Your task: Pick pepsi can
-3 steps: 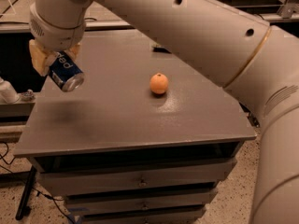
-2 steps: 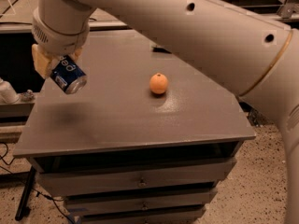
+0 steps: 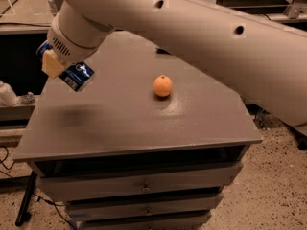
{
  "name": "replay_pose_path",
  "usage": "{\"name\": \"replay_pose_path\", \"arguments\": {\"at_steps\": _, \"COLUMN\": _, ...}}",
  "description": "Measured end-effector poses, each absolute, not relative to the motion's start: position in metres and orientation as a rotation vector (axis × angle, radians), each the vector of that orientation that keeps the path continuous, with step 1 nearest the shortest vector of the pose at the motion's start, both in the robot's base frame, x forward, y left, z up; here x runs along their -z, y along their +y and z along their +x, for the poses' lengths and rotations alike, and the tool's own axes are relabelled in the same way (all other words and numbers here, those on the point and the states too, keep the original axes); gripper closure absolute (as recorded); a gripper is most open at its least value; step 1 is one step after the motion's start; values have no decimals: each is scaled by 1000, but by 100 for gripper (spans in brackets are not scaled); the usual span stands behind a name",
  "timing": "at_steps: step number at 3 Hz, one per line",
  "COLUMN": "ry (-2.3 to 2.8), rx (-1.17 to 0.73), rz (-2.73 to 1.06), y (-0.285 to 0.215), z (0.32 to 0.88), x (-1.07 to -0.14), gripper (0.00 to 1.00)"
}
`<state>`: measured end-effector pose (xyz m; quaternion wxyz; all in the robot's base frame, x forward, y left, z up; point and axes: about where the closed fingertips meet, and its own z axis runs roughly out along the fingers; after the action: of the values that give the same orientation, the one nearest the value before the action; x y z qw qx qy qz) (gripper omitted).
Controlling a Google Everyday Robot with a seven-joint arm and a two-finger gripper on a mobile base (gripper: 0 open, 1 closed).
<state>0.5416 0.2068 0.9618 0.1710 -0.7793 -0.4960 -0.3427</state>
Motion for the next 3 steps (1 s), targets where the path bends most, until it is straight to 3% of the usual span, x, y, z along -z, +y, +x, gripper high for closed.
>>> {"name": "replay_pose_path", "arguments": {"at_steps": 3, "ry": -1558, "rx": 1111, "rz": -1878, "y": 219, "z": 556, "x": -958, "gripper": 100}}
